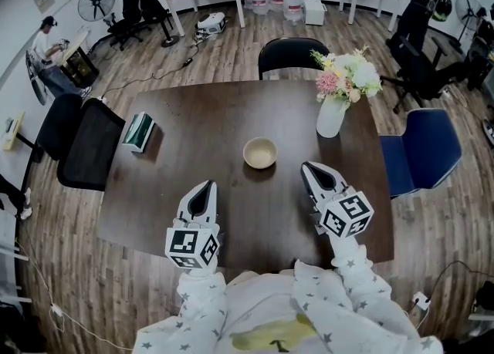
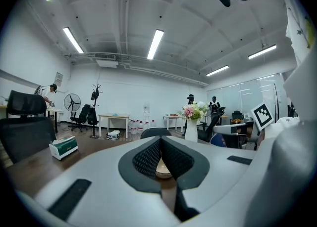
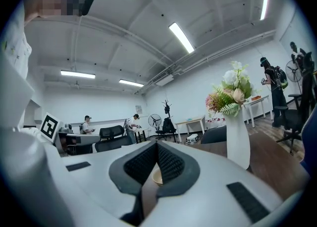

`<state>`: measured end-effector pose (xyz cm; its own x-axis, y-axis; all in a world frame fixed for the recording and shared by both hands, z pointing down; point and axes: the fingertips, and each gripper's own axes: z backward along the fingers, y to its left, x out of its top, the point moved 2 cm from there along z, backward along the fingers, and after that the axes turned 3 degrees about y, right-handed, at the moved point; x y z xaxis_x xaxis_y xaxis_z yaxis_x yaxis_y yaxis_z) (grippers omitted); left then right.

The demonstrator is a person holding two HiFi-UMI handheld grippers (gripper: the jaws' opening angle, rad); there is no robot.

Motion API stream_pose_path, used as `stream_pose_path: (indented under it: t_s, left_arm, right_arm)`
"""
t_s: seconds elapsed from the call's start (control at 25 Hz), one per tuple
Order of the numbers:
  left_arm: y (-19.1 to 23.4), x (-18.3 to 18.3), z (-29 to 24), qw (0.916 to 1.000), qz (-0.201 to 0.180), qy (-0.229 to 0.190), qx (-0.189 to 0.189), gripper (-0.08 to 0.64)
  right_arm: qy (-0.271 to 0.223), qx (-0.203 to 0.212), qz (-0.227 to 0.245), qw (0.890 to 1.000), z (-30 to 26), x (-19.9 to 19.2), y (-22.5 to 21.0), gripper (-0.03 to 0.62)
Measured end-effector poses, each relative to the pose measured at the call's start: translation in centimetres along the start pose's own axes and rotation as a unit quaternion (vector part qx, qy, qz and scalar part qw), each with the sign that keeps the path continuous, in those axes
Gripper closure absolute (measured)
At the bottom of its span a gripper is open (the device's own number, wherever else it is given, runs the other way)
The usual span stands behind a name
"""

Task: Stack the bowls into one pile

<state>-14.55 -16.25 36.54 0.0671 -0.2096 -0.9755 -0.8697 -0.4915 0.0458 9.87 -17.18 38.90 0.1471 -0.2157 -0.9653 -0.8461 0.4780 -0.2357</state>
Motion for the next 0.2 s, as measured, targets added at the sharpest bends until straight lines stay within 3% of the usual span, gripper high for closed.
stream_pose_path:
  t_s: [0.2]
  left_arm:
    - [0.07, -0.08, 0.08, 1.0, 0.002, 0.0, 0.003, 0.535]
  right_arm:
    - [-0.003, -0.001, 0.007, 1.0, 0.28, 0.18, -0.11, 0.571]
